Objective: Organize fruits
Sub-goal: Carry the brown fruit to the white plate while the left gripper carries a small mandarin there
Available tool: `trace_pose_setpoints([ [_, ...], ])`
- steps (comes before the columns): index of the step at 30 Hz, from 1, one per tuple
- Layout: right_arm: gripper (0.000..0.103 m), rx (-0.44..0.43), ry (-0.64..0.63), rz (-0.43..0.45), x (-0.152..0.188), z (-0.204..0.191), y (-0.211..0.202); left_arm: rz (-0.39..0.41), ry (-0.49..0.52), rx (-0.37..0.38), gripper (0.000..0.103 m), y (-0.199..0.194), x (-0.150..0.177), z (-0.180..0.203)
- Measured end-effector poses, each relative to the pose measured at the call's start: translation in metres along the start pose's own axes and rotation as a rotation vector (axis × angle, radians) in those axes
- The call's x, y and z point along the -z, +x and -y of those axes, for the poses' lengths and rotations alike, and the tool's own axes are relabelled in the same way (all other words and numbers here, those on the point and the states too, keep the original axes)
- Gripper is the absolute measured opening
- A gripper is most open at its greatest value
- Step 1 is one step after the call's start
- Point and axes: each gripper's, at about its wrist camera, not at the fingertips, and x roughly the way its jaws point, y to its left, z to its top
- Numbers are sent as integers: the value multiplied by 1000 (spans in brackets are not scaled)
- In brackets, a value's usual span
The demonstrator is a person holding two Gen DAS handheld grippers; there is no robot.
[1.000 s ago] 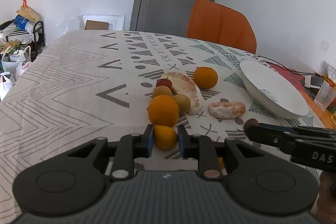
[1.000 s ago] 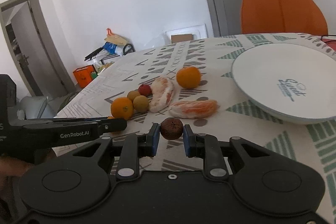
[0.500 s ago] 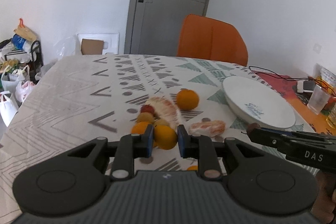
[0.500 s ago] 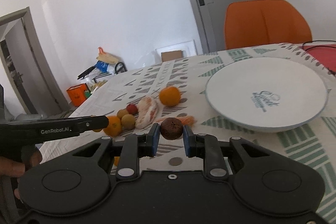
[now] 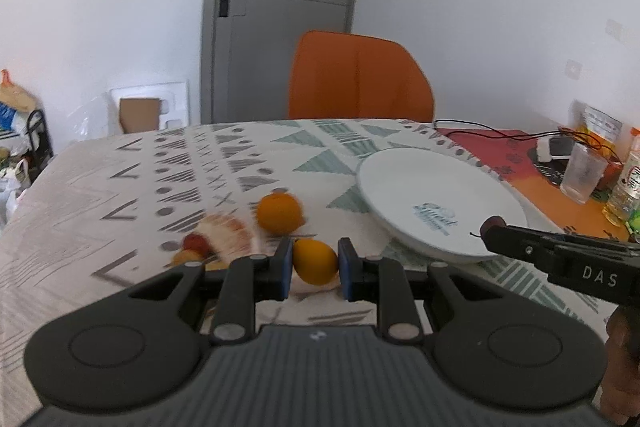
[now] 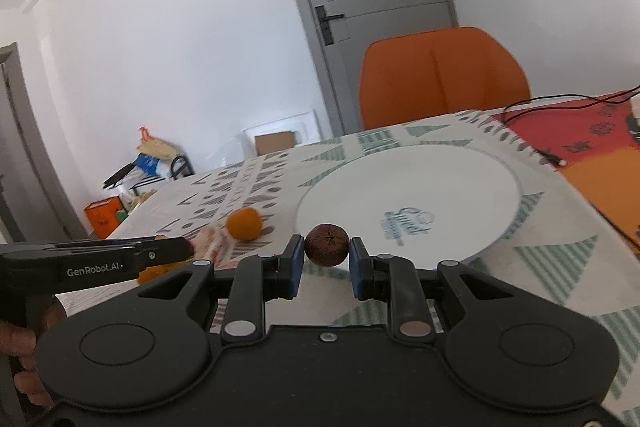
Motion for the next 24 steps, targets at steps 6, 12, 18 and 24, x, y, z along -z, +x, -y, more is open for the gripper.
trace_pose_setpoints([
  [6,22,42,35,20,-2,20,-2,8,36,35,22,14,-8,20],
  [12,22,64,54,10,-2,30,4,3,55,67,22,31,-13,34],
  [18,22,81,66,10,0,39,6,-14,66,90,22,49,-17,46],
  [24,23,100,79,13,-1,48,6,-21,88,124,22,64,-20,61],
])
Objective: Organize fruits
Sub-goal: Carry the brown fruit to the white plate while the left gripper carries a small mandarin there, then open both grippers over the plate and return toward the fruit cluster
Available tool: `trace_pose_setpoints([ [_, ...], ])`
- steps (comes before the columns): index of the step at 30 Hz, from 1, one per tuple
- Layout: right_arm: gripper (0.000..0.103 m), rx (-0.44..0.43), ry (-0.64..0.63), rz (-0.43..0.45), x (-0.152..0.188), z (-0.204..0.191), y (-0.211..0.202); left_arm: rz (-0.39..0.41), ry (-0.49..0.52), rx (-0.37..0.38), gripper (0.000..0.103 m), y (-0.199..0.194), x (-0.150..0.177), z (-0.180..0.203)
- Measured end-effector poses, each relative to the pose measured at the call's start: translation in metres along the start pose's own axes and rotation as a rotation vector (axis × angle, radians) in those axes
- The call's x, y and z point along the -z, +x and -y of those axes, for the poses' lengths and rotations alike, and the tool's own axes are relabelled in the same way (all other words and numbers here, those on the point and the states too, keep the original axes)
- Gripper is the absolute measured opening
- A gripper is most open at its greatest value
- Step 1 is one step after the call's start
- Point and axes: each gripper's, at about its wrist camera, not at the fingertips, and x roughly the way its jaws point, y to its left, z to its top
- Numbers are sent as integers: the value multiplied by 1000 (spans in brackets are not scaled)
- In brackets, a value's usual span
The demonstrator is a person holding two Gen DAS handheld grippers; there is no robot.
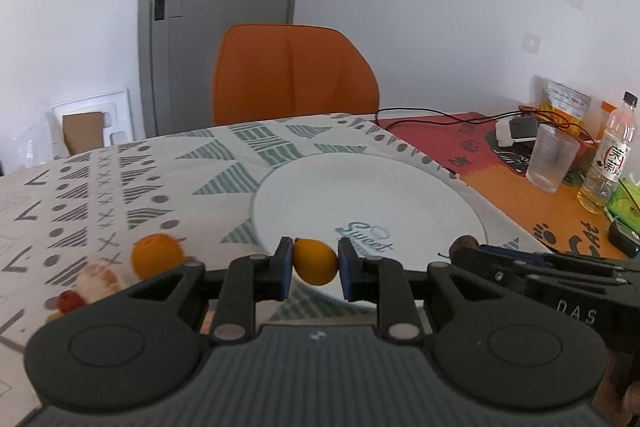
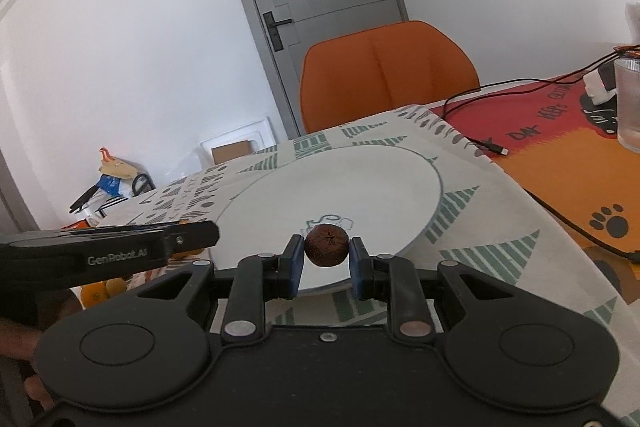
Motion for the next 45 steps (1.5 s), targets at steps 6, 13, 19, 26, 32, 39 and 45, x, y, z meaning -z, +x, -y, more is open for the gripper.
trace_pose_setpoints([
  [6,27,11,8,6,-2,5,-2,-12,9,27,22,12,-4,12],
  [13,29,23,14,13,-4,8,-5,-22,-15,20,28,13,-8,12],
  [19,42,19,20,12,-4,5,-5,-10,-55,-33,51,-3,-8,-2],
  [26,65,9,-4,21,-4,-8,-6,15,-99,-109,85,-24,-6,-19],
  [32,88,1,-3,40,-7,-16,-10,38,-132,-165,87,-43,-7,-37],
  [39,103,-27,-21,65,-7,-34,-11,80,-164,-261,88,-69,-8,-62],
  [45,103,-51,-54,54,-5,-51,-7,98,-209,-300,89,-85,-4,-87],
])
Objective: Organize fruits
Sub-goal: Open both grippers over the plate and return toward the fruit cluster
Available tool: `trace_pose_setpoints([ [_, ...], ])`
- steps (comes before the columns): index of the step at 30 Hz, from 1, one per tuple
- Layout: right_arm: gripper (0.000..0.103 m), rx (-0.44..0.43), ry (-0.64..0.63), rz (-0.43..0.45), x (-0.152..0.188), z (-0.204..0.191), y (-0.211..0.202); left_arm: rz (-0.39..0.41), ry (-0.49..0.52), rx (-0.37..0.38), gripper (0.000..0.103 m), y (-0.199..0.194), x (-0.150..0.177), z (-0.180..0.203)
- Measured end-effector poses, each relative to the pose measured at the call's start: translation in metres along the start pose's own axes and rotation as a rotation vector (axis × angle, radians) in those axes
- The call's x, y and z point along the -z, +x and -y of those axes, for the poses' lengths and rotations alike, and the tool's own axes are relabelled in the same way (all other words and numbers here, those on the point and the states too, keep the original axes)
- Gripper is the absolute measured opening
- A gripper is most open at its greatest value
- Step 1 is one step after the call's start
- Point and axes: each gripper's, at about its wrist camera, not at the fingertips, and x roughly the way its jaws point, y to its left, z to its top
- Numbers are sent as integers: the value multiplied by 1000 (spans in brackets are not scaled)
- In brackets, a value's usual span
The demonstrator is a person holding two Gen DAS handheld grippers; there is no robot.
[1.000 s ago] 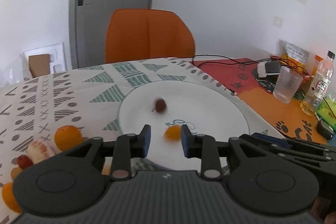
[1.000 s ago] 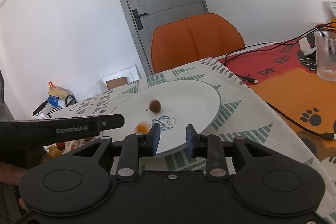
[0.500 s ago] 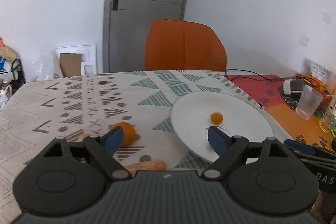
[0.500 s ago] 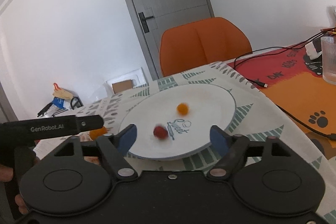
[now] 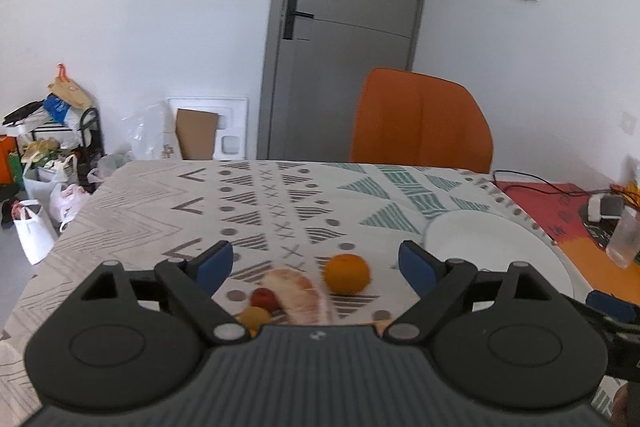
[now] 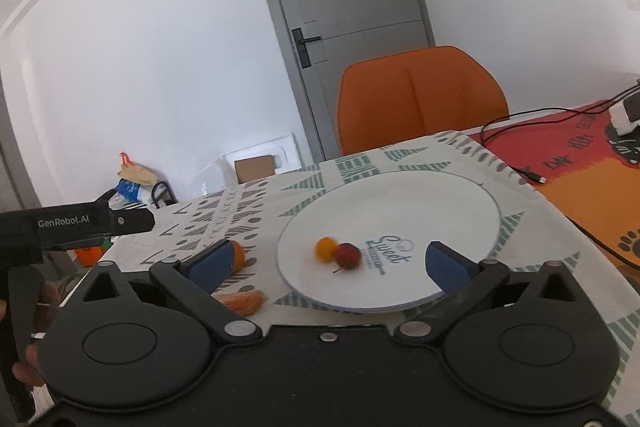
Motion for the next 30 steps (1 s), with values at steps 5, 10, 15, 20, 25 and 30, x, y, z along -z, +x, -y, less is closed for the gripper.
trace_pose_setpoints([
  [5,103,-19,-15,-11,1,-11,3,-1,-30,-20,89,-4,3,-16],
  [10,103,-29,-32,-28,3,-21,7,-14,-48,-33,89,-4,8,-29],
  [15,103,-46,-56,-39,4,-34,11,-34,-69,-27,89,-2,17,-42],
  [20,103,-58,-81,-59,8,-46,17,-53,-95,-26,89,0,26,-54],
  [25,103,-72,-99,-75,10,-54,23,-68,-109,-21,88,4,34,-60],
  [30,103,-88,-118,-84,13,-63,30,-93,-112,-3,86,11,42,-61],
])
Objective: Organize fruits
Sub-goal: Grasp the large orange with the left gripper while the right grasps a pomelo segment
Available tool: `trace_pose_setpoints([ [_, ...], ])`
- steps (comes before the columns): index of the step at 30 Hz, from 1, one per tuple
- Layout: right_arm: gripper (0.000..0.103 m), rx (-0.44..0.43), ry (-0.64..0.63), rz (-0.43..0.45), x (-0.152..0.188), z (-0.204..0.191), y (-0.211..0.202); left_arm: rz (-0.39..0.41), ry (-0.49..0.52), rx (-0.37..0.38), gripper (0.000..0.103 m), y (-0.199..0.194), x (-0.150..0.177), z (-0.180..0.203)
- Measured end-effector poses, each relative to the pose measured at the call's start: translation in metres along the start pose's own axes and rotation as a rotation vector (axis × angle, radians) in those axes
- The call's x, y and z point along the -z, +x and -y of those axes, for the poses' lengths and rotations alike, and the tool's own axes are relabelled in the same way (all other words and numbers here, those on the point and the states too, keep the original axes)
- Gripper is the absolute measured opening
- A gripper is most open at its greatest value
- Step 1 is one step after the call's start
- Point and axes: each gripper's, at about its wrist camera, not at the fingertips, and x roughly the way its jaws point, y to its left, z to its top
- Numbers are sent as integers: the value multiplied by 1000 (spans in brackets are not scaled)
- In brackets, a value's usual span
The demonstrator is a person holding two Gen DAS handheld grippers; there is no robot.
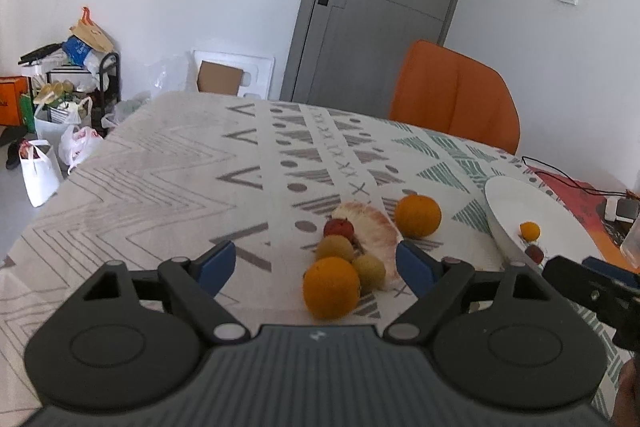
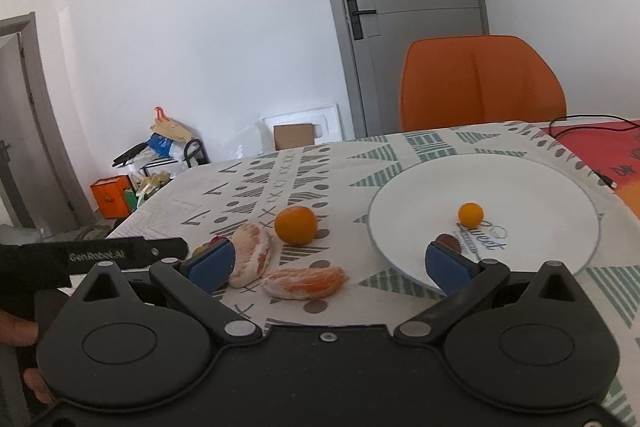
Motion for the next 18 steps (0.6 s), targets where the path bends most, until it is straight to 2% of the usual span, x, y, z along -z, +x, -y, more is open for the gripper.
trace_pose_setpoints([
  [6,102,-9,-15,-27,3,-7,10,-26,-6,16,81,12,8,-3],
  [9,101,-8,-19,-50,6,-9,17,-40,-18,35,70,18,12,-4],
  [11,97,-6,-20,-65,7,-11,21,-39,-19,45,50,22,16,-5],
  [12,96,-7,-22,-72,7,-12,23,-31,-15,39,46,22,18,-4],
  [13,96,-6,-23,-79,8,-12,25,-28,-10,42,33,22,18,-4],
  [18,95,0,-30,-110,12,-17,37,-28,-42,61,33,21,17,-10],
])
